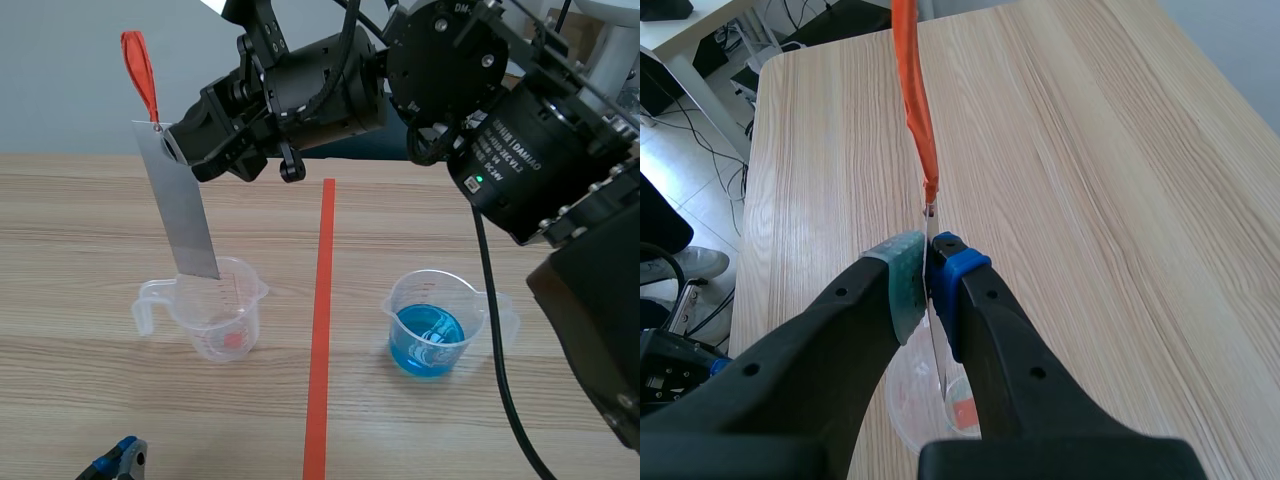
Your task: Do the redox reaction experiment. move the plate over the left beaker
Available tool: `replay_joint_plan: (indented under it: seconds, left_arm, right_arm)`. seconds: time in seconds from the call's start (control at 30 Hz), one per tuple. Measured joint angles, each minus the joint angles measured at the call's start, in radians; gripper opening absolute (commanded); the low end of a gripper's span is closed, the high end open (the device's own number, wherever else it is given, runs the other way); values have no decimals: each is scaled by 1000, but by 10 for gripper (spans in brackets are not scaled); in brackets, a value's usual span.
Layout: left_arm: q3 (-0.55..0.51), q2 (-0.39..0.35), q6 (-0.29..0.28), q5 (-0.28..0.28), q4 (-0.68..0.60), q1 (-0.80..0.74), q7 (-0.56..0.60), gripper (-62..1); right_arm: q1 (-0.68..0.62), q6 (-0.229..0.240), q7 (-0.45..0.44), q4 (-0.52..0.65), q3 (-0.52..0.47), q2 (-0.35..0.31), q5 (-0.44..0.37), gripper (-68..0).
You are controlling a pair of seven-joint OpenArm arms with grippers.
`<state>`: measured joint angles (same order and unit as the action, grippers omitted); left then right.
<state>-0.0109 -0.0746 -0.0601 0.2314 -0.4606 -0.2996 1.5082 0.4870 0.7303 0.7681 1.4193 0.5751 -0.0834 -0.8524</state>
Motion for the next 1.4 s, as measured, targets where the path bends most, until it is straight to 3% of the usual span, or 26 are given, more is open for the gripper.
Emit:
replay_joint_plan:
  seconds: [0.1, 0.3, 0.4, 1.4]
  left_arm:
    - [0, 0, 0, 0, 0, 0, 0, -485]
    - [0, 0, 0, -1, 0, 0, 0, -104]
    - [0, 0, 0, -24, 0, 0, 0, -10]
    - [0, -1, 0, -38, 0, 0, 0, 7]
  right_arm:
    - [0, 0, 0, 0, 0, 0, 0, -671]
    - [0, 0, 0, 0, 0, 0, 0, -671]
    - [0, 0, 0, 0, 0, 0, 0, -671]
    - [0, 0, 0, 0, 0, 0, 0, -671]
